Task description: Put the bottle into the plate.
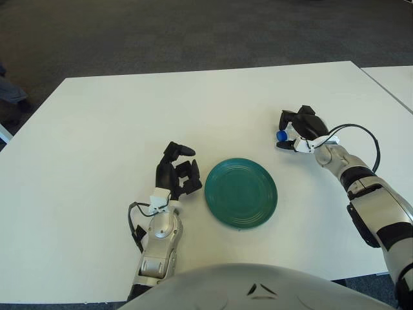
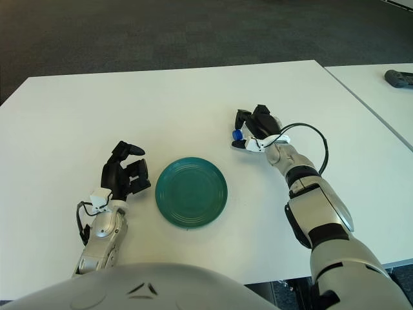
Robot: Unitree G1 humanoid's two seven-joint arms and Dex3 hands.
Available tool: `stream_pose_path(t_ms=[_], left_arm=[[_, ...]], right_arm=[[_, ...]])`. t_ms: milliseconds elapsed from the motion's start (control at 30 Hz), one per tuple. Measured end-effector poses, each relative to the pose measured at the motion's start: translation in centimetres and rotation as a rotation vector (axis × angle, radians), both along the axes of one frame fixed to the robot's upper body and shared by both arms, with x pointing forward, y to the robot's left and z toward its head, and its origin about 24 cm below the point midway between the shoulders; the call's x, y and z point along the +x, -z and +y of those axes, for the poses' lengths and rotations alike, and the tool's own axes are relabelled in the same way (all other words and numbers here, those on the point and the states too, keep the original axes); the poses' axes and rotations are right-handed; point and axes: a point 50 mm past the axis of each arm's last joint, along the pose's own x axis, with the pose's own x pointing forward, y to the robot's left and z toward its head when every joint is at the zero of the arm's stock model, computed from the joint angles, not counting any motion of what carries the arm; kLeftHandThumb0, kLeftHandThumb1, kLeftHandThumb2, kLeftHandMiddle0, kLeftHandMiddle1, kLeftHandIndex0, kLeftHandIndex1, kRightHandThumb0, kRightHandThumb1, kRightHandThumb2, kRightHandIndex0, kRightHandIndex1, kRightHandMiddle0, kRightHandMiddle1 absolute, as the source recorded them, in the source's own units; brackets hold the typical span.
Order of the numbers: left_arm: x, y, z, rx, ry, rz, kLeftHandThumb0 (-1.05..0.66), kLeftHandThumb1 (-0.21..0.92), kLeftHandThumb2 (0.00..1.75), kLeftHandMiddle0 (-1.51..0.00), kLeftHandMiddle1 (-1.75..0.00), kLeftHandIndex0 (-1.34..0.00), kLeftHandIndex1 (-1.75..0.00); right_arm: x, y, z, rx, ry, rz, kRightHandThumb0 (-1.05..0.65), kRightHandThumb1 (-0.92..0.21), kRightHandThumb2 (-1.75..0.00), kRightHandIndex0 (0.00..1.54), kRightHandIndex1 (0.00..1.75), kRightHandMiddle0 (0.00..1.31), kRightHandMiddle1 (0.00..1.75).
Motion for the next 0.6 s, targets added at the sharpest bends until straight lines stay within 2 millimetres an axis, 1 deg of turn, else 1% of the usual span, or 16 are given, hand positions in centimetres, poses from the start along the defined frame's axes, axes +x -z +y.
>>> stream_pose_path(t_ms=[233, 600], left_arm=[[0.00, 0.02, 0.08, -0.004, -0.003, 0.001, -0.48, 0.33, 1.31, -1.32, -1.75, -0.61, -1.75], [0.01, 0.04, 0.13, -0.005, -0.004, 0.002, -0.48, 0.33, 1.30, -1.32, -1.75, -0.61, -1.75]], right_arm=[[-0.32, 0.10, 0.08, 0.031, -0.009, -0.007, -0.03, -0.09, -1.56, 1.33, 1.75, 1.15, 1.75], [-0.79, 0.06, 0.25, 0.058, -0.050, -0.016, -0.03, -0.09, -1.57, 1.35, 1.75, 1.16, 1.75]])
